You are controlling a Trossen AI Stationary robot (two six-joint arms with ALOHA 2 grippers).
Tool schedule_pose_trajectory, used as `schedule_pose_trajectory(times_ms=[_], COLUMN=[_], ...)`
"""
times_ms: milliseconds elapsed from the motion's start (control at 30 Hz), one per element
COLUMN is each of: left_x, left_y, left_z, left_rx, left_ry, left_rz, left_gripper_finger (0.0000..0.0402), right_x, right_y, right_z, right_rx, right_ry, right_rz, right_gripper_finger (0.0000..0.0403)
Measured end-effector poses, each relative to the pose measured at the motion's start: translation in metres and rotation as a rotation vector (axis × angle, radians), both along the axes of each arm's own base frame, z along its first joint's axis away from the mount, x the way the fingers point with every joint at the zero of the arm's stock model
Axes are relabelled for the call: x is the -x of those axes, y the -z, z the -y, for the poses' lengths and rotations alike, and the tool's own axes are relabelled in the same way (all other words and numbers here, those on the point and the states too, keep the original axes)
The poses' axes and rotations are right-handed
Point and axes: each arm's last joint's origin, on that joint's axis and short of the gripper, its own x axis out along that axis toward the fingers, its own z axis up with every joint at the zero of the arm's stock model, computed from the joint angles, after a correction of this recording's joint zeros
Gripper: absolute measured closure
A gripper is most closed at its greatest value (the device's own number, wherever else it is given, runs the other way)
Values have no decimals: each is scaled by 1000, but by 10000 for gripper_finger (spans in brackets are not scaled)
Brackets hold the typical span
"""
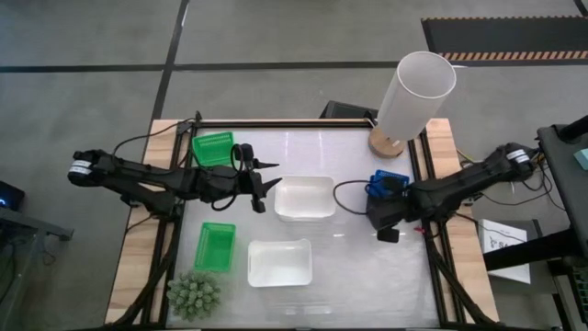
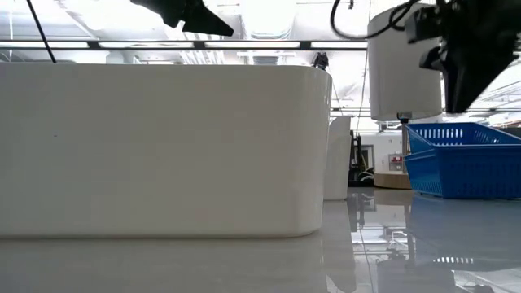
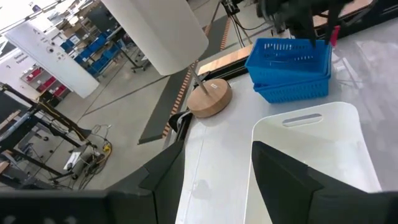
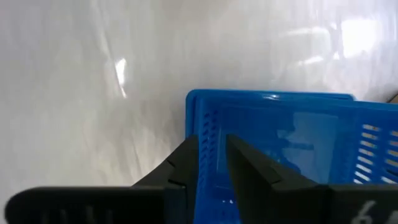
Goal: Stack baskets by color
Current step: Stack the top blue bin on the bottom blue bins
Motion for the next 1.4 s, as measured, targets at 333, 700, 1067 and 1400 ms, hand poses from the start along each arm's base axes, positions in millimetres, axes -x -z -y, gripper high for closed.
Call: schedule_pose_trajectory(times_ms=[333, 700, 1067, 1400], left_x=[0, 0, 2, 2], left_y=[0, 1, 14, 18], left_z=[0, 0, 0, 0], left_rx=[0, -2, -6, -7], left_ry=[0, 0, 1, 1], left_rz=[0, -4, -42, -45], left_gripper_finger=[230, 230, 230, 230], right_x=[23, 10, -18, -32], right_y=[-24, -15, 16, 33], right_z=[14, 37, 41, 52], right_rx=[109, 1, 89, 199], right_ry=[129, 871, 1051, 1127], right_rz=[222, 353, 248, 243], right_gripper_finger=[364, 294, 269, 301])
